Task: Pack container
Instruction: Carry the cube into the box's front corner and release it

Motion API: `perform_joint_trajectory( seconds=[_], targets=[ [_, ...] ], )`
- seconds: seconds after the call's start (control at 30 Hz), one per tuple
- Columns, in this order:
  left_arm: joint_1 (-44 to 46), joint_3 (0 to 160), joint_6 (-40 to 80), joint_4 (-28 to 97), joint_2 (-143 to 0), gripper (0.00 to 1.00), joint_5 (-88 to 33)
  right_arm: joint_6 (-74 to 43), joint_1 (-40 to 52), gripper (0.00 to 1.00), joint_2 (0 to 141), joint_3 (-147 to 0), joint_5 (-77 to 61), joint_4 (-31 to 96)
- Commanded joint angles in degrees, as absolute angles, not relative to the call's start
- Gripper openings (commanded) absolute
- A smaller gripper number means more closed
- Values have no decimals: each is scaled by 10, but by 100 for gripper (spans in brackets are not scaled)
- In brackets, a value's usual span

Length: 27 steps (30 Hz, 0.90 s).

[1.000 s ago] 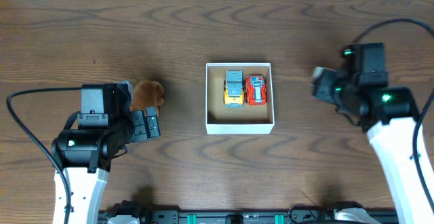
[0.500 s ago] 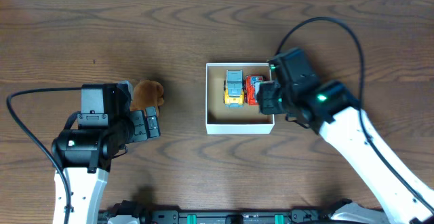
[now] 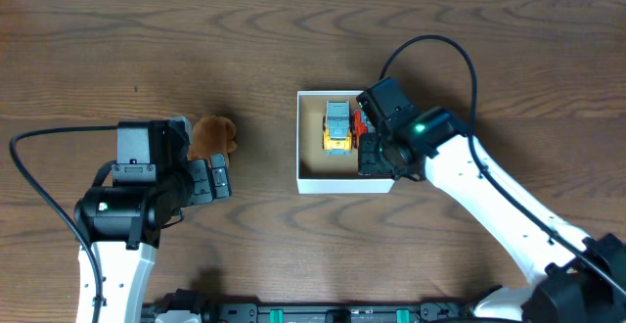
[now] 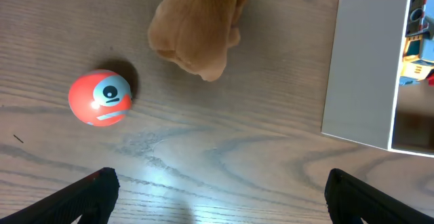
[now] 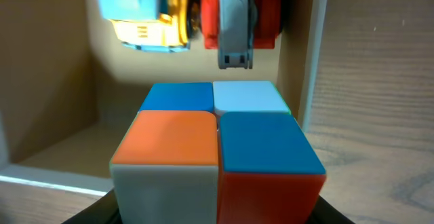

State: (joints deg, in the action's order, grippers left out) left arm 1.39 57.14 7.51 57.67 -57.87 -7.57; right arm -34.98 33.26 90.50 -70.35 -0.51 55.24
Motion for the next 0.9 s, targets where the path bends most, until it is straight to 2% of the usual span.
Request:
perform_joint_trajectory(
  seconds=[0.0, 0.67, 0.8, 0.87],
  targets=[
    [14, 572, 76, 578, -580, 98, -82, -367, 338, 14, 923, -710, -7, 555],
    [14, 572, 76, 578, -580, 98, -82, -368, 338, 20, 939, -692, -6, 582],
    [14, 572, 76, 578, -580, 98, -82, -368, 338, 27, 939, -692, -6, 594],
    [14, 572, 76, 578, -580, 98, -82, -368, 338, 36, 939, -692, -7, 597]
  ],
)
